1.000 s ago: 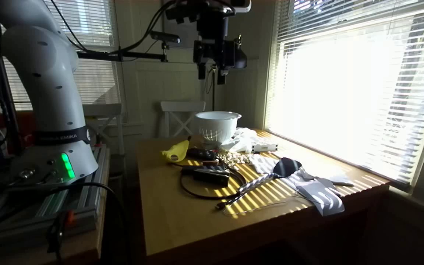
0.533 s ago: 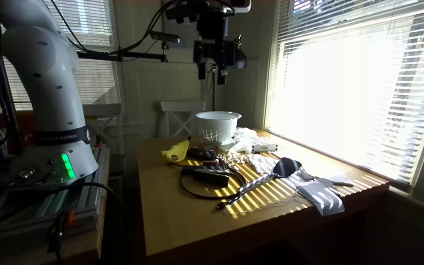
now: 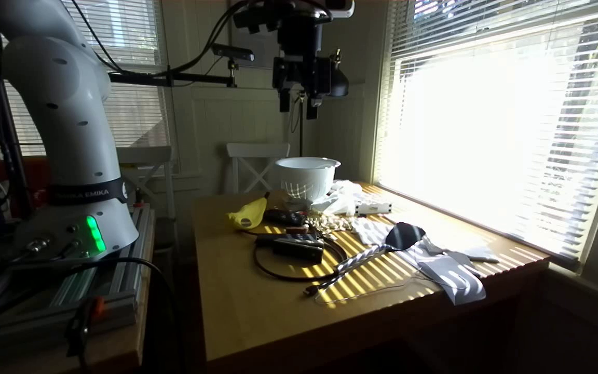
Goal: Scoop up the letter blocks with the spatula and put them into the colander
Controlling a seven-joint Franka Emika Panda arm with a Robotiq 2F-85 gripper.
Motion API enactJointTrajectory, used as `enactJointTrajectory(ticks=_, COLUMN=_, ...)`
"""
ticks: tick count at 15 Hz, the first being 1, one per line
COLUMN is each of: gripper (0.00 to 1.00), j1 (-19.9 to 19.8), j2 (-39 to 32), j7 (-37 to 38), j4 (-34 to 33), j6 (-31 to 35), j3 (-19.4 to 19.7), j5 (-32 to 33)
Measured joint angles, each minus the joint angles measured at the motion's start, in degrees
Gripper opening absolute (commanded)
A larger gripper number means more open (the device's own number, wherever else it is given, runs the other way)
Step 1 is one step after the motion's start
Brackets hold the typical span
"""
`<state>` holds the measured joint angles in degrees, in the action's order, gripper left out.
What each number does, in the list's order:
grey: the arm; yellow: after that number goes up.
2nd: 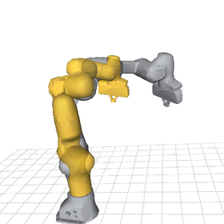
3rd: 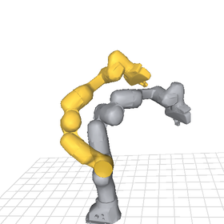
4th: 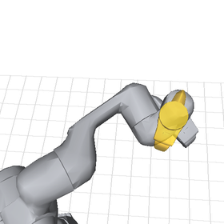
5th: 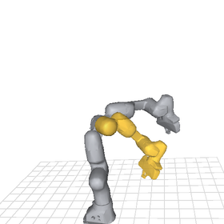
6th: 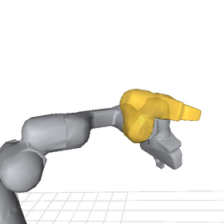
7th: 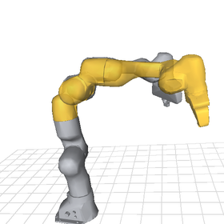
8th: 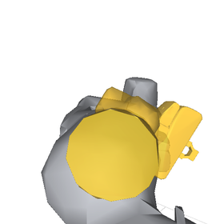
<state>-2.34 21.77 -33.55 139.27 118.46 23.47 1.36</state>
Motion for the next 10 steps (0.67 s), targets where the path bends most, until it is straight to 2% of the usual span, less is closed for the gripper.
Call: enactJointTrajectory(ticks=10, gripper=1.00, j1=0.00, j2=0.00, j7=0.00, j4=0.00, j6=0.00, j3=0.00, j5=0.00)
